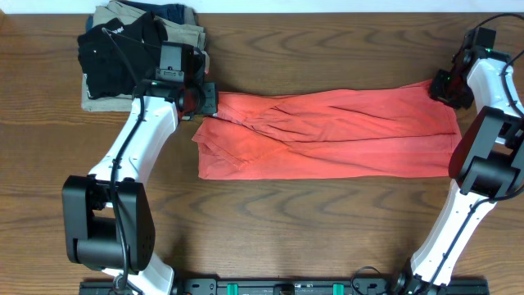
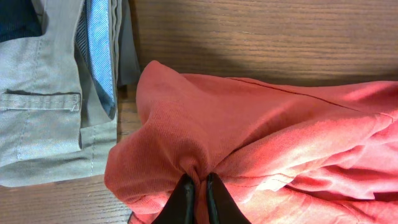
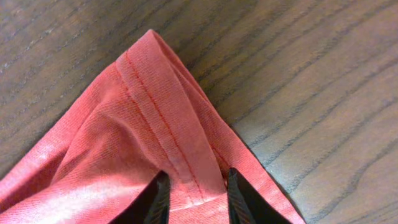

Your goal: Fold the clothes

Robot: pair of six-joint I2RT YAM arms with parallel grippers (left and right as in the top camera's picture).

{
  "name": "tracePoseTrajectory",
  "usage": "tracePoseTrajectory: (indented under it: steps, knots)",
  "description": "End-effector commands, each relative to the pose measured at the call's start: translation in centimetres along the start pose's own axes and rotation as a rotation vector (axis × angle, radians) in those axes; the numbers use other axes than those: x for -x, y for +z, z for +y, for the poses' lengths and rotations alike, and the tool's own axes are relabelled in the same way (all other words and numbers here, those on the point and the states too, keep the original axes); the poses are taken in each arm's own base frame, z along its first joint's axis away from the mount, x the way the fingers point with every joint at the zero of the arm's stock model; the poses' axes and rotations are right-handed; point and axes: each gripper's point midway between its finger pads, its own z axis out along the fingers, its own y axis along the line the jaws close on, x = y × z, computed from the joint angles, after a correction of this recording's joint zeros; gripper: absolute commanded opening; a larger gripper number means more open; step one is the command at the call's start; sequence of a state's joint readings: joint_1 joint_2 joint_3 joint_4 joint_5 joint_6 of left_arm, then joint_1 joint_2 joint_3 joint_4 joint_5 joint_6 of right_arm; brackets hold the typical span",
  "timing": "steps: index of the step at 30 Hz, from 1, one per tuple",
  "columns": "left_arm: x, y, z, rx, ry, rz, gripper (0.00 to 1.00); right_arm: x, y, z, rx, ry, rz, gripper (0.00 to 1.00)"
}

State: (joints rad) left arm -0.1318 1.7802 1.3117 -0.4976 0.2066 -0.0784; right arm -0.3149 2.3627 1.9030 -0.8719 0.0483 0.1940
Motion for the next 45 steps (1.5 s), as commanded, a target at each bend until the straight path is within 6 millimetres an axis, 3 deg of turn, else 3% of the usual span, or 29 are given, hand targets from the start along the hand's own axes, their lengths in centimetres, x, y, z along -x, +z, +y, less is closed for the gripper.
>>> tracePoseTrajectory:
  steps: [1, 7, 13, 25, 31, 45]
  knots:
    - [0.4, -0.1, 0.2, 0.009, -0.006, -0.008, 0.06, 0.7, -0.4, 0.1, 0.003, -0.001, -0.018, 0.19]
    - [0.5, -0.1, 0.1, 0.009, -0.005, -0.009, 0.06, 0.7, -0.4, 0.1, 0.003, 0.001, -0.02, 0.01]
    - [1.1, -0.5, 0.0, 0.004, -0.001, -0.037, 0.06, 1.1, -1.1, -0.2, 0.002, 0.034, -0.02, 0.01]
    - [2.2, -4.8, -0.8, -0.008, -0.03, -0.107, 0.06, 3.9, -7.9, -2.3, -0.009, 0.177, -0.045, 0.01]
    - [0.1, -4.8, -0.5, 0.006, -0.056, -0.023, 0.06, 2.7, -9.4, -2.8, -0.024, 0.244, 0.009, 0.01]
    - [-5.2, -5.3, -0.4, 0.014, -0.125, 0.193, 0.06, -1.5, -10.5, -5.1, -0.09, 0.42, 0.176, 0.01]
